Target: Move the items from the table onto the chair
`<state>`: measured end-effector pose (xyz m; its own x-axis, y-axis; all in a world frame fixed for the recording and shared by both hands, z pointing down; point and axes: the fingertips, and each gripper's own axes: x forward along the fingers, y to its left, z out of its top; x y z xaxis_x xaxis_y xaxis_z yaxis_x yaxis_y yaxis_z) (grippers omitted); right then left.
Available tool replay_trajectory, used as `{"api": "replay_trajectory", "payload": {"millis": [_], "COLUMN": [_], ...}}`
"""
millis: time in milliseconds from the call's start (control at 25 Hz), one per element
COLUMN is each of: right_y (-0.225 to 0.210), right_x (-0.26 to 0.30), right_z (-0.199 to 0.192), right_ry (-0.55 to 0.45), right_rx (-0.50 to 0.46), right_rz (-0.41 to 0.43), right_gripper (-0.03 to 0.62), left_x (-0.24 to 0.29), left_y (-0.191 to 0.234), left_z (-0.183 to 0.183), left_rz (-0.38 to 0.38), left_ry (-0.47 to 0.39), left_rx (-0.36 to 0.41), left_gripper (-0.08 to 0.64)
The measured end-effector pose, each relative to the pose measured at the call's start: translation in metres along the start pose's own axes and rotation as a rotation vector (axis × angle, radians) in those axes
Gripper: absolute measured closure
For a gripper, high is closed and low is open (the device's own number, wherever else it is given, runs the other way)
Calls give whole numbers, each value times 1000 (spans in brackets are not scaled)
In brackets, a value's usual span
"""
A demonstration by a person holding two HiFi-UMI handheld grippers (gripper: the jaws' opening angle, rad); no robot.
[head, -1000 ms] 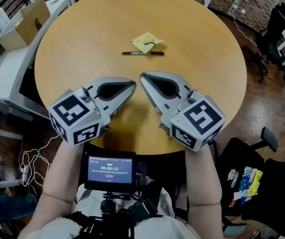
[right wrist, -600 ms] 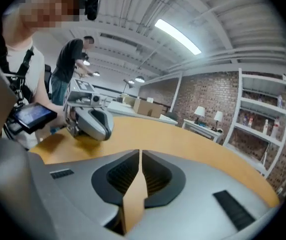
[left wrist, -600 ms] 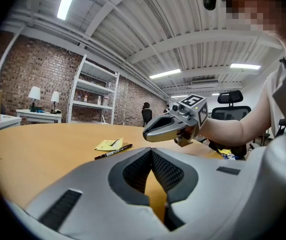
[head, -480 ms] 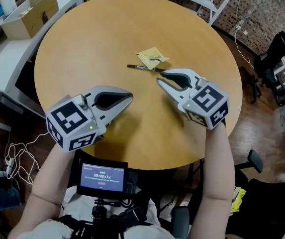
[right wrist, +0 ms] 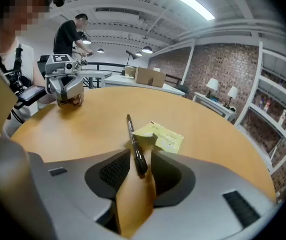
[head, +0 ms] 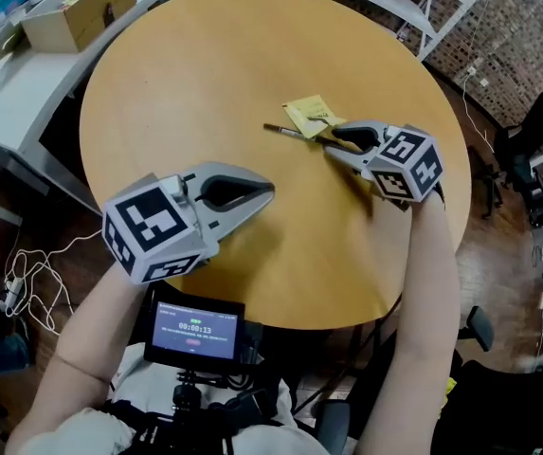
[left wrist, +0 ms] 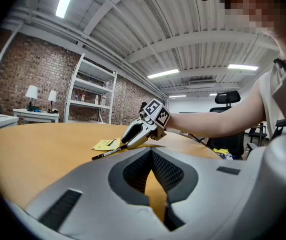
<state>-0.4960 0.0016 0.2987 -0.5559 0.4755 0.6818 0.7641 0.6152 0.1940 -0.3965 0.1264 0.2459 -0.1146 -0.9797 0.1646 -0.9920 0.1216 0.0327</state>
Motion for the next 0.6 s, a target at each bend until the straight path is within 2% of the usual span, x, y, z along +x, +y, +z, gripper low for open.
{"api": "replay_trajectory", "payload": {"millis": [120,200,400,600], "right_y": [2,6,25,52], "right_x": [4,5,4,-9], "right_z": [-3,-2,1,22], "right_ry": [-10,-13,58,-22], "right_rx": [86,113,22,-41], "right_rz": [76,109,89,34], "right_gripper": [459,505,524,525], "left_x": [-1,-2,-1,-2], "left_y": [-1,-1,0,-1], "left_z": [-1,-1,-2,-3], "left_rz": [-3,-1,3,-6], "left_ry": [0,0,16,5], "left_rx": [-2,-3,-4,-1], "left_gripper": [554,554,554,554]}}
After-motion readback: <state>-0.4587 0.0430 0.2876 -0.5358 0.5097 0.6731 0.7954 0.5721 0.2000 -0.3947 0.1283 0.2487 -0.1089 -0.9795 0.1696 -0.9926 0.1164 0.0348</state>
